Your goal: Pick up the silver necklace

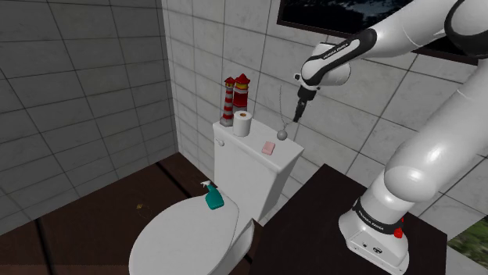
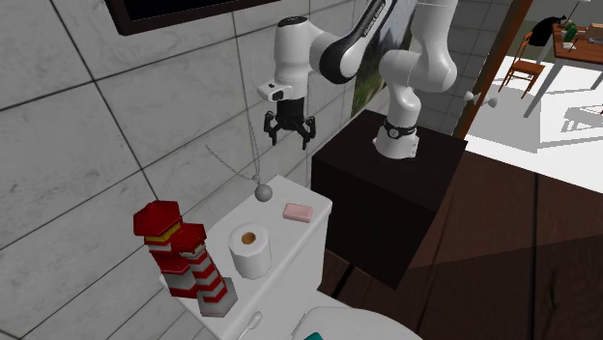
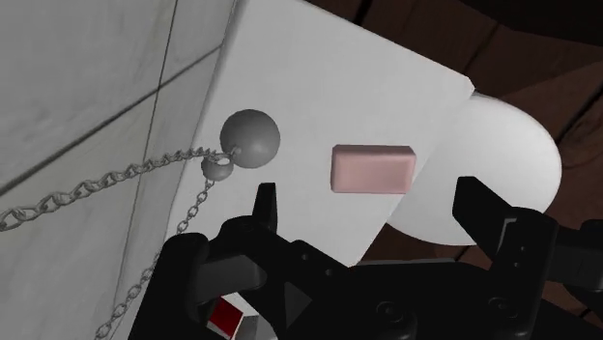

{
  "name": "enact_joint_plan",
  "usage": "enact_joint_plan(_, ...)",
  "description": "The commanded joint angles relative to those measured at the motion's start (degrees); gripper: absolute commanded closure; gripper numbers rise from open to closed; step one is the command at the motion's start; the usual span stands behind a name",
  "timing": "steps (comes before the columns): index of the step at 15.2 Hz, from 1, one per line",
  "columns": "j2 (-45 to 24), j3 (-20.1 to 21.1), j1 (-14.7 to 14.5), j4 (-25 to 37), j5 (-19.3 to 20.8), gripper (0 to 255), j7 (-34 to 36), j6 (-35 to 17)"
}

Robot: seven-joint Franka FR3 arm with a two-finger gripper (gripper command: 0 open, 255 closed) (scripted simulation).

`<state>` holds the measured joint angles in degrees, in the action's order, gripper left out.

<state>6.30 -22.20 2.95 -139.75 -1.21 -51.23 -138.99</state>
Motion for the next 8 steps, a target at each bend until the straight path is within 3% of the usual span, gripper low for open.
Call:
enact_joint_plan(1,-4.84,-1.17,-0.30,2.79,-3.62,0,-5.01,-2.20)
enact_joint_plan(4,-12.21,-1.72,0.44,7.50,-10.14,0,-13.05,-4.48)
enact_joint_plan(8,-21.79,0.12,3.76,15.09,-18.20,0,-22.73,-5.80)
